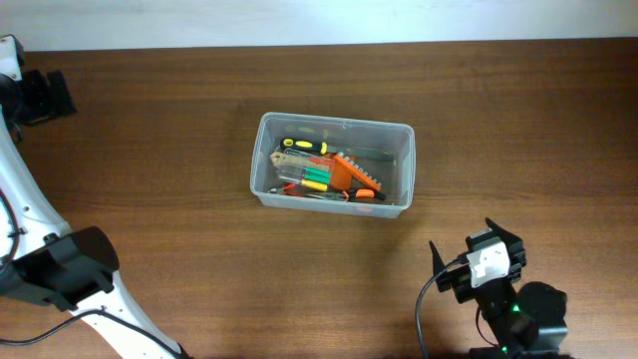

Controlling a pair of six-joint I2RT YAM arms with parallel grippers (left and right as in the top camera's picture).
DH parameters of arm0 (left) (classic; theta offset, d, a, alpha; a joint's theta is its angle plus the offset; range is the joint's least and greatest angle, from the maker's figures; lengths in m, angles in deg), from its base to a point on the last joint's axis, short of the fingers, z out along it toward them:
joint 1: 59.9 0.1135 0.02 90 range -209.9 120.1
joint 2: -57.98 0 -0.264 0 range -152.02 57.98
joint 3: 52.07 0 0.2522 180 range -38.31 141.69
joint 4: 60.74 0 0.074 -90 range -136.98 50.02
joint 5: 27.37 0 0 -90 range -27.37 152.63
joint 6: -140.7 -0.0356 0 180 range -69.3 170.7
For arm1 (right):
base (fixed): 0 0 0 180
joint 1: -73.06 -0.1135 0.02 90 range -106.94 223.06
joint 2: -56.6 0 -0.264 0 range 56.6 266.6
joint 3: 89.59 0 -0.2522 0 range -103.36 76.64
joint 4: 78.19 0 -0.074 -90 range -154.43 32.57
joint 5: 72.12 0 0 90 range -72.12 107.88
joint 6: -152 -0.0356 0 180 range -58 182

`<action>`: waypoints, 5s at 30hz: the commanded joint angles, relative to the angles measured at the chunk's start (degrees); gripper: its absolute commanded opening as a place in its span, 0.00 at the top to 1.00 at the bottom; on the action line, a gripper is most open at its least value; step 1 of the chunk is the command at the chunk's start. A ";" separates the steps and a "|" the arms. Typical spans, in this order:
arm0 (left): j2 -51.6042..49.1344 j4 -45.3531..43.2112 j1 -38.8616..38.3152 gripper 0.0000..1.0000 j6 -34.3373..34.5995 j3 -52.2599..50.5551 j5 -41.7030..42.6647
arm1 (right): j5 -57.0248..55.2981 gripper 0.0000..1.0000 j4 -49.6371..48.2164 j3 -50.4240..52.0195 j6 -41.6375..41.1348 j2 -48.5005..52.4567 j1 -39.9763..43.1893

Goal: Pack container

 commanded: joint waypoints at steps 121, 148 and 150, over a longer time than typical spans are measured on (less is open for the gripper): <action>120.65 -81.70 -31.21 0.01 8.50 -148.54 -4.35 | -4.63 0.01 -0.55 8.59 -0.70 -8.31 0.72; 120.65 -81.68 -31.21 0.01 8.50 -148.54 -4.35 | -4.63 0.02 -0.55 8.59 -0.70 -8.31 0.72; 120.65 -81.68 -31.21 0.01 8.50 -148.54 -4.35 | -4.63 0.02 -0.55 8.59 -0.70 -8.31 0.72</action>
